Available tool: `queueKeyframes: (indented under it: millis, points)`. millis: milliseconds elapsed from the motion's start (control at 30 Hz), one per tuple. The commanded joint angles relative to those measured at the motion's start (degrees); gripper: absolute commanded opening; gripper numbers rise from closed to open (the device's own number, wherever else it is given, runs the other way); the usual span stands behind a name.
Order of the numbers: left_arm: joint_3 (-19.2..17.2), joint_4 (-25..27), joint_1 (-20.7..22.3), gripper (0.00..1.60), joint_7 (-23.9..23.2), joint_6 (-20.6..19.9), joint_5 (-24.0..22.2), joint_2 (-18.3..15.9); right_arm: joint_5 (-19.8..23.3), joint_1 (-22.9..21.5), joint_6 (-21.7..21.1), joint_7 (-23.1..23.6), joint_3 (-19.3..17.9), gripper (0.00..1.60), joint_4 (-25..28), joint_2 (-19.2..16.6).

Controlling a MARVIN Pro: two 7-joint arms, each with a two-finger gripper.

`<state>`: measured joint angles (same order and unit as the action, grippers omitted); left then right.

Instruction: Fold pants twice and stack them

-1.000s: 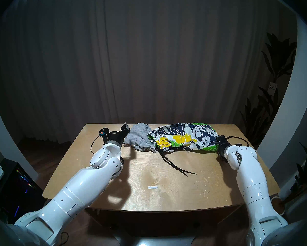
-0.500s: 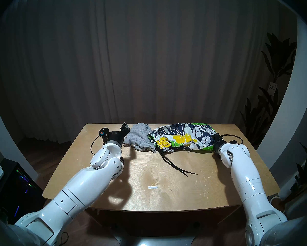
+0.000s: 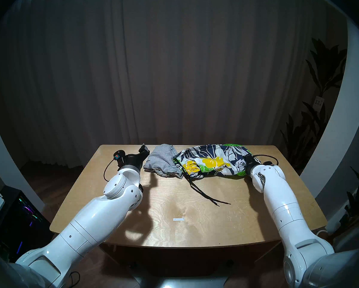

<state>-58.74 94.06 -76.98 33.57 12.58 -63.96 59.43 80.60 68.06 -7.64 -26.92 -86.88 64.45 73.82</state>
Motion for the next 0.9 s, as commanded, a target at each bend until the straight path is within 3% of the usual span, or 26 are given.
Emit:
queueKeyframes:
  millis: [0,233,333,400,533,600,833,867]
  points:
    - [-0.4,1.1,0.7,1.6,-0.1,0.3,0.2,0.0,-0.3,-1.7,-0.4,-0.1,1.8,1.6,-4.4,2.0]
    - [-0.5,1.1,0.6,1.6,0.3,0.5,0.2,-0.1,-1.3,-3.3,-0.3,0.3,2.7,1.6,-7.8,2.6]
    - [-0.6,1.1,0.5,1.6,0.5,0.6,0.2,-0.1,-1.5,-3.4,-0.5,0.4,2.9,1.48,-8.7,2.7]
    - [-0.6,1.1,0.4,1.6,0.6,0.7,0.2,-0.2,-1.8,-3.5,-0.6,0.7,3.1,1.2,-9.8,2.8]
    - [-0.6,1.0,0.5,1.6,0.7,0.7,0.1,-0.1,-2.0,-3.6,-0.8,0.6,3.2,1.1,-10.5,2.8]
    - [-0.6,0.8,0.6,1.6,0.6,0.7,0.1,-0.1,-2.1,-3.7,-1.0,0.5,3.3,0.9,-11.0,2.8]
    - [-0.5,0.4,0.9,1.6,0.5,0.7,0.0,0.1,-1.9,-4.1,-1.1,0.2,3.5,0.83,-12.2,2.9]
    - [-0.5,0.3,0.9,1.6,0.5,0.7,0.0,0.1,-1.7,-4.3,-1.0,0.0,3.4,0.75,-12.4,3.1]
